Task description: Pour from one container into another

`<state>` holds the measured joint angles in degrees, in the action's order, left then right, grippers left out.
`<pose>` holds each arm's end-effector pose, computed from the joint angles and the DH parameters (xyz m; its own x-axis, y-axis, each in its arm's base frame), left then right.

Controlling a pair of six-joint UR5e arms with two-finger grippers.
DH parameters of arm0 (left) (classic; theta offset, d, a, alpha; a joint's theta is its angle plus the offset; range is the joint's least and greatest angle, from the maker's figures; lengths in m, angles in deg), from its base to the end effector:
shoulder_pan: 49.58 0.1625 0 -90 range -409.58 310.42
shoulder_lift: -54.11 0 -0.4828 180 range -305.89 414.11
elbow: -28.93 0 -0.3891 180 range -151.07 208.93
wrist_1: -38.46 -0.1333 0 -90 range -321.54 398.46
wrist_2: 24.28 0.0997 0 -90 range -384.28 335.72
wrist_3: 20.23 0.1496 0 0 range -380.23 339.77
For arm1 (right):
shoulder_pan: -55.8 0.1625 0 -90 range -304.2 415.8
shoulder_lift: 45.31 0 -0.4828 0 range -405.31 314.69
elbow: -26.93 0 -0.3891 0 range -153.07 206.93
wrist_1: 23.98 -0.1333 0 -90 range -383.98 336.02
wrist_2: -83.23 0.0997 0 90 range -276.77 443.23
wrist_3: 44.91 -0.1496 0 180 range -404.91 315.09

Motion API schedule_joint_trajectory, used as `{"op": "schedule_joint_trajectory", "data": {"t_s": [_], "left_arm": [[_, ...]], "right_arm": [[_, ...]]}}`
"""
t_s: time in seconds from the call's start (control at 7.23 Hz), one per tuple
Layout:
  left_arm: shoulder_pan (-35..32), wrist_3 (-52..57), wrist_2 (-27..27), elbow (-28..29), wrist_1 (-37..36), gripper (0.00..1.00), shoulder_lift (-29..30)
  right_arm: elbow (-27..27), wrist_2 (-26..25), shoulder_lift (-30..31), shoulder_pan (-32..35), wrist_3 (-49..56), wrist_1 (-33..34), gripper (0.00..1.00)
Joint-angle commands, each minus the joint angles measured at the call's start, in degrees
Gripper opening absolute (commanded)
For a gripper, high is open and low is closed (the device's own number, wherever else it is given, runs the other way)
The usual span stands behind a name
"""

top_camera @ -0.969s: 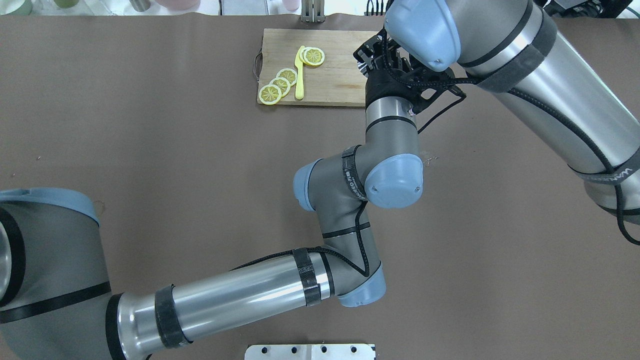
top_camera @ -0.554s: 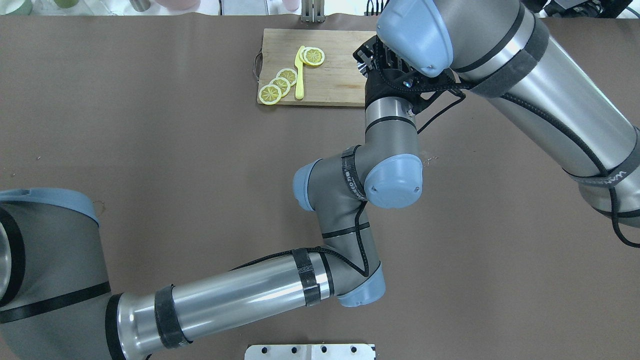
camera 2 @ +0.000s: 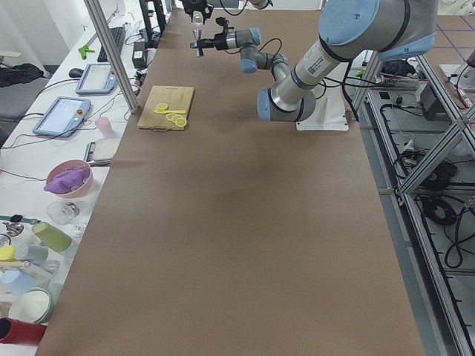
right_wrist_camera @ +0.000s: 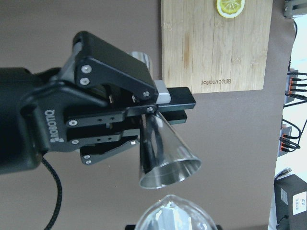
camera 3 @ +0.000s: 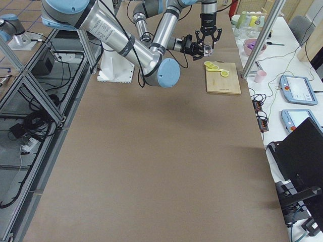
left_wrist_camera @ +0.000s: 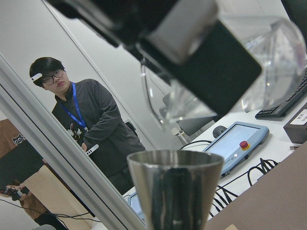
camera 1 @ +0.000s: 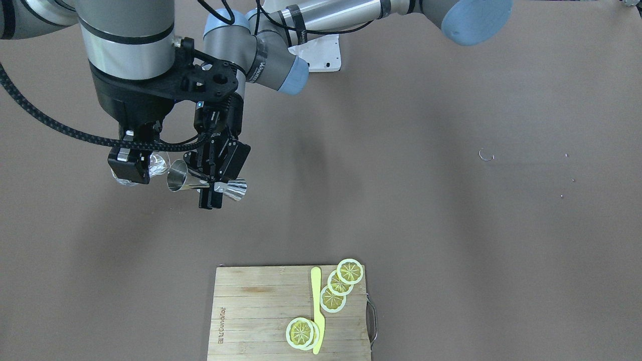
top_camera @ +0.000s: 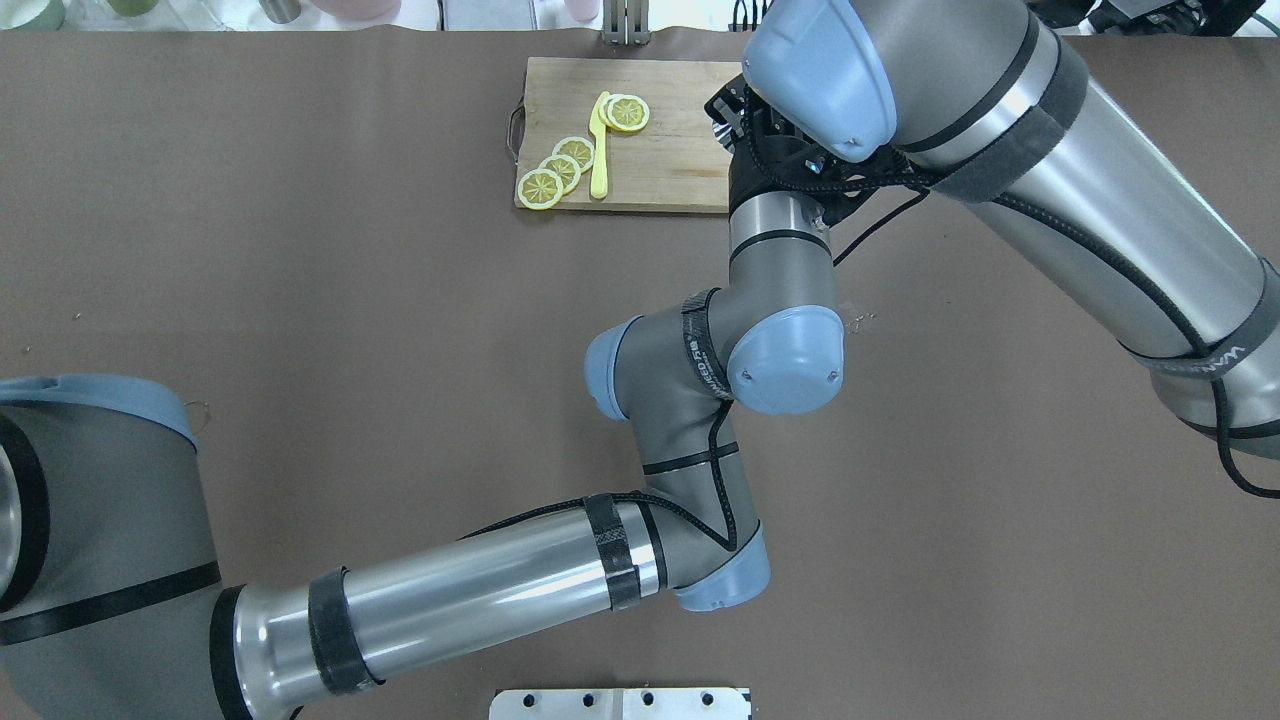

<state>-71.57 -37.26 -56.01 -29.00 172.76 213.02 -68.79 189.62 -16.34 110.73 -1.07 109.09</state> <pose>0.6952 -0.5617 0.0165 0.9752 0.1485 -0.1641 0.1493 0.1058 0.9831 -0.3420 -0.6457 0.1302 0.1549 -0.9837 -0.0918 0.8783 0.0946 0.4687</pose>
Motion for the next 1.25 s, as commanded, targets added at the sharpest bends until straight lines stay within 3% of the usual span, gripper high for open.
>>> {"op": "schedule_joint_trajectory", "data": {"t_s": [0.0, 1.11], "left_arm": [[-0.07, 0.07, 0.0, -0.07, 0.0, 0.0, 0.0], [-0.34, -0.02, -0.09, -0.07, 0.0, 0.0, 0.0]], "right_arm": [[0.19, -1.09, -0.32, -0.18, 0.45, 0.08, 0.0], [0.98, -3.29, -1.9, -1.24, 1.5, 1.22, 0.0]]}}
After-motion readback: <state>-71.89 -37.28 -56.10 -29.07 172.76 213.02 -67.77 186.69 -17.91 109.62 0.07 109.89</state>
